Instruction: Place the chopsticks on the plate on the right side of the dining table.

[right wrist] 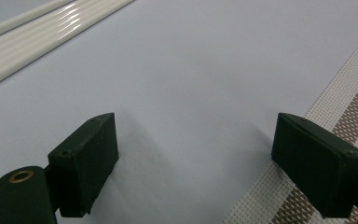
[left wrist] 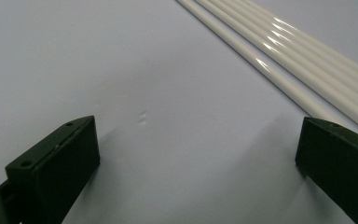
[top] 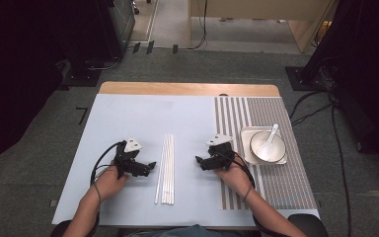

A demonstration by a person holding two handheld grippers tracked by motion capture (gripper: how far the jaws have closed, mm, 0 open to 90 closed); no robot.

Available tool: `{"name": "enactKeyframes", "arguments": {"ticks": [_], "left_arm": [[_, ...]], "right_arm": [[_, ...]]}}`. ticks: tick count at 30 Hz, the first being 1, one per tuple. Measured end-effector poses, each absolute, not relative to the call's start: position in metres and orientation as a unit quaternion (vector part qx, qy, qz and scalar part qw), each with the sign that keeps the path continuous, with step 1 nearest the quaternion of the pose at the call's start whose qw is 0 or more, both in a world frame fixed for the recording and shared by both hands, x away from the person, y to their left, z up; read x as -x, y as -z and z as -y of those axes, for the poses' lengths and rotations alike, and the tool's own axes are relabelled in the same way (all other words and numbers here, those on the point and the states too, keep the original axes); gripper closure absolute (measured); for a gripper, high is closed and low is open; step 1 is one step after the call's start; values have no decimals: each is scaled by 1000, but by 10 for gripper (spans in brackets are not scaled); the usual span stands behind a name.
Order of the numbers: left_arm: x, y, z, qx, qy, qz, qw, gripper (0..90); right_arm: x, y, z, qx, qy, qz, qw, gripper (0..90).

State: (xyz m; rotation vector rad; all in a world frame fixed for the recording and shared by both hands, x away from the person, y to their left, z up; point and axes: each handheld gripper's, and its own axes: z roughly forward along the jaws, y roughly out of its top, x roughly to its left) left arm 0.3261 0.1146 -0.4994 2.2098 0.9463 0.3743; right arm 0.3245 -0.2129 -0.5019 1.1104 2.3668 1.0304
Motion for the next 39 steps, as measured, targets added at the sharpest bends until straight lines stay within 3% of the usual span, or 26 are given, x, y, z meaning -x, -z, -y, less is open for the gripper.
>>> {"name": "enactKeyframes", "arguments": {"ticks": [39], "left_arm": [[-326,499,-115,-852,-144,-365,347,0]], "right_arm": [[-321,492,193,-410,-346,-828,164,180]]}}
